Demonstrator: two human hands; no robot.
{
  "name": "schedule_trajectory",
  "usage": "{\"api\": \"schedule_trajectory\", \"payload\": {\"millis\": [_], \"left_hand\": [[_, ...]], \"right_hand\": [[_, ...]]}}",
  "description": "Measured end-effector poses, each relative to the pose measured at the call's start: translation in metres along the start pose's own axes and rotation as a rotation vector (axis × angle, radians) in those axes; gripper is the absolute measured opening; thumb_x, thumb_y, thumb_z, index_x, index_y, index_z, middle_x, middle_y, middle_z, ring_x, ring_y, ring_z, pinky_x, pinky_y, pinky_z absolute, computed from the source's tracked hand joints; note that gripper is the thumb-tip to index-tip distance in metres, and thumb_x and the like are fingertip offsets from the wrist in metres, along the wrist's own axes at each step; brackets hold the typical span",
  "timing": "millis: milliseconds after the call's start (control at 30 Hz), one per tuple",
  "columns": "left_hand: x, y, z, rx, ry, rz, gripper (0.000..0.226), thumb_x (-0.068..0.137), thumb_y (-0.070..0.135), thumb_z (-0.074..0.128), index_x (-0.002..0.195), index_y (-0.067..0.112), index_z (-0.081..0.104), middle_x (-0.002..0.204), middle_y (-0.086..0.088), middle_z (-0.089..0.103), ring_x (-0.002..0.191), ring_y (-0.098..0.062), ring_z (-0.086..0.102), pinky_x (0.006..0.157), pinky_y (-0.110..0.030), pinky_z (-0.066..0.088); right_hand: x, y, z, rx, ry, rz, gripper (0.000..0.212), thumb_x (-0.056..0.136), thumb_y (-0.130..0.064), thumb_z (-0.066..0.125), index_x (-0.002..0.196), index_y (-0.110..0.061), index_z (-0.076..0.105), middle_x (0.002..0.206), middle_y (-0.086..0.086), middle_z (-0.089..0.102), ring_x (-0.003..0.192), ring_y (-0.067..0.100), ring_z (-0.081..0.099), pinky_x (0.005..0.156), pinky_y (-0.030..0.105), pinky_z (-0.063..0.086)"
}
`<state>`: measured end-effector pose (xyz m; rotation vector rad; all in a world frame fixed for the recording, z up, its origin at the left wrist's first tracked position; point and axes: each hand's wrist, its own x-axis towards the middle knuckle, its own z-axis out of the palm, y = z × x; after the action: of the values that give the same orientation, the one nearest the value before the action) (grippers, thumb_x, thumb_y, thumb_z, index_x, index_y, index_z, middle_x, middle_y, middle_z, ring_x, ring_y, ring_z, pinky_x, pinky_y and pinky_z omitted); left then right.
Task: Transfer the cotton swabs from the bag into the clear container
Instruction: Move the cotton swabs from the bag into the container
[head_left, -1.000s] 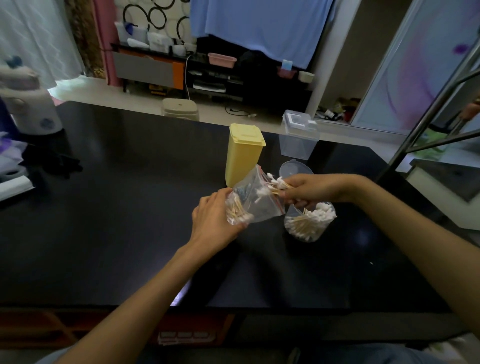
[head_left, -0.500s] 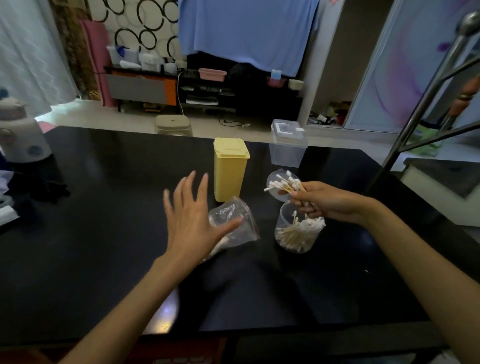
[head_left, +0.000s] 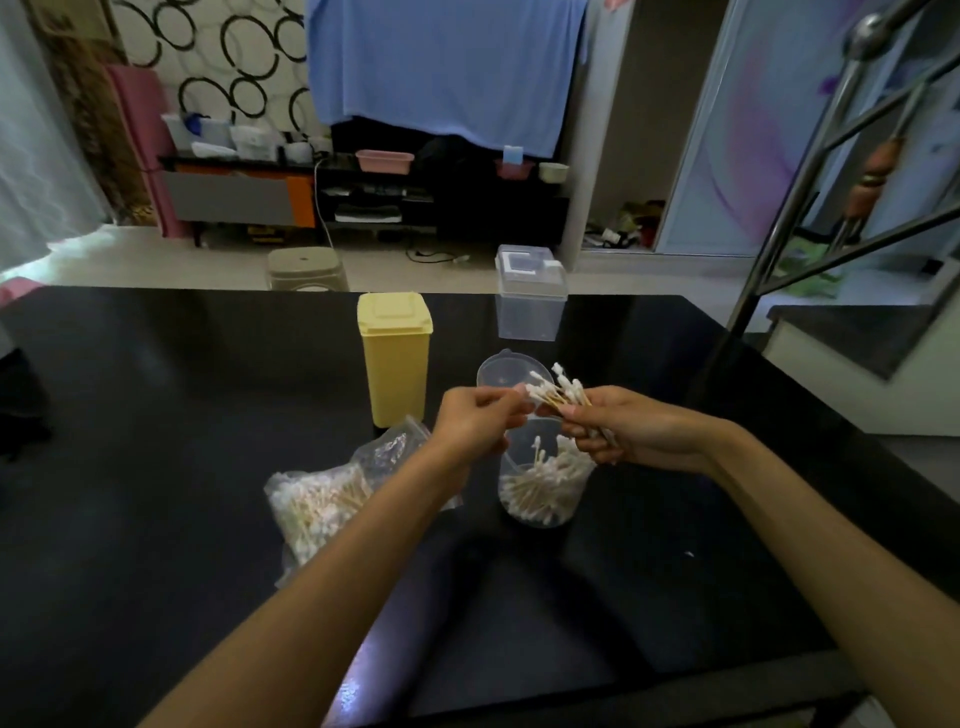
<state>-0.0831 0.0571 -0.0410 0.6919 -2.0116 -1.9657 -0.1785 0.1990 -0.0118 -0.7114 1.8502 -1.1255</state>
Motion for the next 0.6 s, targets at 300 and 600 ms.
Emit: {"api": "schedule_trajectory", "payload": {"millis": [300,600], "left_hand": [[-0.001,-0.007,-0.005,-0.16,0.166,0.032,0.019,0.084,0.03,0.067,0.081,0.012,0.071,0.07,0.006,0.069,0.046,0.009,0.056,0.042,-0.005,0.038],[-0.009,0.004,-0.03,0.105,0.045,0.092,0.025,0.087,0.037,0.061,0.08,0.014,0.07,0.07,0.009,0.066,0.049,0.012,0.055,0.054,-0.014,0.039]], "right_hand": [[-0.007,0.001,-0.015,-0.056,-0.007,0.006,0.026,0.1,-0.019,0.037,0.095,-0.012,0.062,0.068,-0.001,0.046,0.057,0.007,0.037,0.052,0.018,0.03],[-0.014,-0.003,-0.032,-0.007,0.124,0.042,0.027,0.1,-0.021,0.036,0.114,-0.006,0.055,0.073,0.0,0.047,0.058,0.007,0.039,0.049,0.016,0.033]]}}
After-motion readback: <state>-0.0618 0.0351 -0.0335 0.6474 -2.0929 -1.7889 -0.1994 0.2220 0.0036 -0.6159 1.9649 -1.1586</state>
